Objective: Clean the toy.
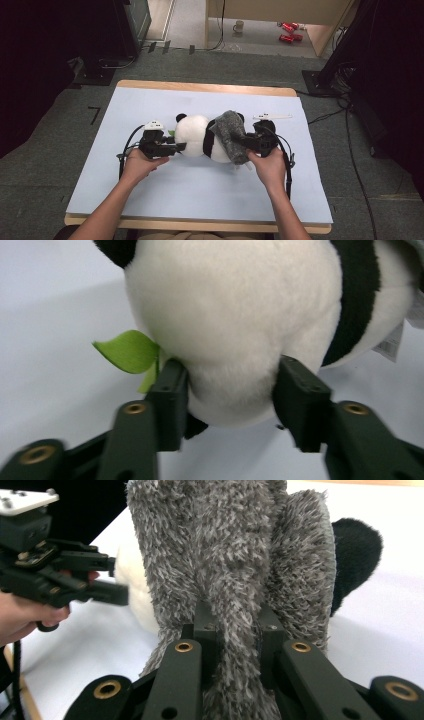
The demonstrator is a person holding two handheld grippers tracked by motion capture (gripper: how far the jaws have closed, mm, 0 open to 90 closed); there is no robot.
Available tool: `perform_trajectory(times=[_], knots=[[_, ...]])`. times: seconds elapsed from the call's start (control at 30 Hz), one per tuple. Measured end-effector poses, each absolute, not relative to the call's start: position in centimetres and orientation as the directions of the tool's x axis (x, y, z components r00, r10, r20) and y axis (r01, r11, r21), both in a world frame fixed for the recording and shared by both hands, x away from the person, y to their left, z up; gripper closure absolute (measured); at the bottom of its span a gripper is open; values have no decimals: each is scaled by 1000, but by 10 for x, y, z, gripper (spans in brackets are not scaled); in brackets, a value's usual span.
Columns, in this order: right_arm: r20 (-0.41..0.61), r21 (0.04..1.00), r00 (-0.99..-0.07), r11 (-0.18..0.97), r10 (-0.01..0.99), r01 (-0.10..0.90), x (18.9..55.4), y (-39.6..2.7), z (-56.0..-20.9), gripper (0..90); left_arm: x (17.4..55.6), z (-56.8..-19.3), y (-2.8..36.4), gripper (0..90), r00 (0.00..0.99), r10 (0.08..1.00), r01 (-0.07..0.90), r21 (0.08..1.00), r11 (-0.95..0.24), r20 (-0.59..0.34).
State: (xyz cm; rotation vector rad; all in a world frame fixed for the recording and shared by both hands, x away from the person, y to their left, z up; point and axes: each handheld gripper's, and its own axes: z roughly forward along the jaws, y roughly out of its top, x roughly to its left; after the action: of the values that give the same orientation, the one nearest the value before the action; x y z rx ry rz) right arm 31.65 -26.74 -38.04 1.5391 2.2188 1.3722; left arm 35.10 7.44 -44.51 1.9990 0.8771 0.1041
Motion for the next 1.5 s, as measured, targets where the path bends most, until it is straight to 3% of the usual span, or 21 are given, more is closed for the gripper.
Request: perform_trajectory(times=[0.13,0.9,1.17,1.27,1.37,1.5], knots=[[382,724,-476,63,792,687,319,-269,-382,782,348,-447,73,382,776,596,492,789,-368,-206],[404,733,-447,10,798,680,354,-279,-388,779,364,-475,69,335,773,586,486,820,-303,-242],[412,732,-431,-10,803,681,359,-283,-391,778,368,-484,51,249,758,616,461,844,-273,-215],[407,734,-433,-7,804,679,359,-283,-391,778,364,-483,47,334,754,636,438,847,-301,-164],[412,734,-434,-9,801,679,358,-282,-391,778,365,-481,49,483,751,636,457,836,-304,-179],[415,733,-442,-5,796,680,357,-281,-388,777,360,-475,50,592,741,642,491,811,-319,-196]])
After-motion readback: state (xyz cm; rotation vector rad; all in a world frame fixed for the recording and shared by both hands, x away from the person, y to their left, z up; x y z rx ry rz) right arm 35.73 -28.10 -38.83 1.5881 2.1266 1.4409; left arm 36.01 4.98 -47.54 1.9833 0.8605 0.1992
